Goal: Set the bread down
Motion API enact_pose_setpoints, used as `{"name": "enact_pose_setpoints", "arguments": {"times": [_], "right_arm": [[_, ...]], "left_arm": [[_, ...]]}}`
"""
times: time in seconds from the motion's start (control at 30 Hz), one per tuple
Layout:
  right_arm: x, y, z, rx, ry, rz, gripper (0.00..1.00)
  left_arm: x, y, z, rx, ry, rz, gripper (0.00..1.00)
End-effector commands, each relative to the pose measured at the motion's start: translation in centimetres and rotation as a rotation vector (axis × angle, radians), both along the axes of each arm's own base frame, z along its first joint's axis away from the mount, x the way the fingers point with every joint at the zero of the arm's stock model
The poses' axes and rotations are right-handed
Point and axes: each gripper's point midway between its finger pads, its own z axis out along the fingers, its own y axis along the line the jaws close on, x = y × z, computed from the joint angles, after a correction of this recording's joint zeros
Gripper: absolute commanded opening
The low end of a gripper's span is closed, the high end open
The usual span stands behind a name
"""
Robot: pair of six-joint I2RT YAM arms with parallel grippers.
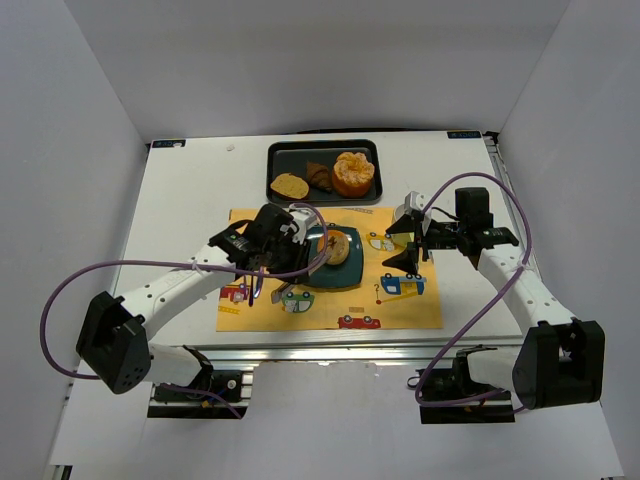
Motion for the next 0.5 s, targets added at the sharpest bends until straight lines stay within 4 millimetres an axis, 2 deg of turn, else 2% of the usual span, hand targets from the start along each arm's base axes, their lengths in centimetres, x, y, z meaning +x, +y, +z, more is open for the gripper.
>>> {"name": "enact_pose_setpoints", "arguments": {"times": [0.0, 0.17, 0.33, 0.4, 0.47], "right_arm": [[0.3, 0.0, 1.5, 0.017, -0.046, 0.015, 0.89], [0.2, 0.1, 1.5, 0.018, -0.046, 0.017, 0.89], [0.2, 0.0, 1.5, 0.018, -0.047, 0.015, 0.89], [0.1, 0.0, 1.6, 0.017, -0.05, 0.018, 0.89], [0.1, 0.0, 1.5, 0.017, -0.047, 0.016, 0.89]], "left_arm": [[-0.5, -1.1, 1.2, -0.059, -0.008, -0.038, 0.43], [-0.4, -1.2, 1.7, -0.063, -0.013, -0.046, 0.44], [0.7, -1.4, 3.5, -0.075, -0.066, -0.021, 0.43], [1.3, -1.5, 4.8, -0.093, -0.104, 0.006, 0.39], [2.3, -1.5, 6.2, -0.113, -0.15, 0.044, 0.27]]}}
